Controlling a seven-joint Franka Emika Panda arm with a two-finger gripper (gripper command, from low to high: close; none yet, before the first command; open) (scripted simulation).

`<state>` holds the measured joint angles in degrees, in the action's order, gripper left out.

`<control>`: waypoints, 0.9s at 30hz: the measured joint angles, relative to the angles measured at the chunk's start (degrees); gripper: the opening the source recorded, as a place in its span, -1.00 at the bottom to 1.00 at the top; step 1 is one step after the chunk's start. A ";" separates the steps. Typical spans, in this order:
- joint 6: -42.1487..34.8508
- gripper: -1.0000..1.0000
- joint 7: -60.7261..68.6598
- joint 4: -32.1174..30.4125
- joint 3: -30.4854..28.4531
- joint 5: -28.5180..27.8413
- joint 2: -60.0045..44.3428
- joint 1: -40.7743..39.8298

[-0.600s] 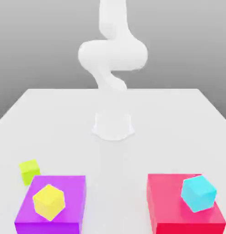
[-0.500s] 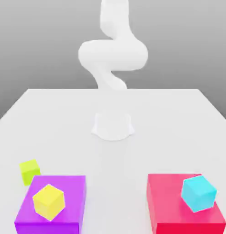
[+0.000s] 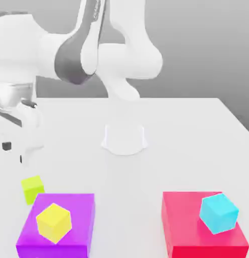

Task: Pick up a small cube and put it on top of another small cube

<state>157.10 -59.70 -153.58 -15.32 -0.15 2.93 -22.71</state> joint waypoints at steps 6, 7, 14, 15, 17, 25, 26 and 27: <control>8.45 0.00 4.36 -2.32 2.29 9.00 -12.83 -5.20; 10.08 0.00 5.54 -1.96 3.87 10.63 -14.91 -6.44; 14.47 -1.00 8.03 -0.92 8.43 13.90 -20.33 -10.25; 14.48 -1.00 7.98 -0.92 8.44 13.86 -20.33 -10.25; 14.46 -1.00 7.88 -0.94 8.54 13.72 -20.29 -10.40; 4.16 -1.00 -0.98 -1.30 3.44 3.14 -9.01 -6.22; 3.49 -1.00 -1.12 0.38 4.04 2.36 -9.50 -5.44; 2.85 -1.00 -1.04 2.25 4.76 1.58 -10.11 -4.61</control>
<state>159.95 -60.74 -151.32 -10.56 1.43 -7.18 -27.33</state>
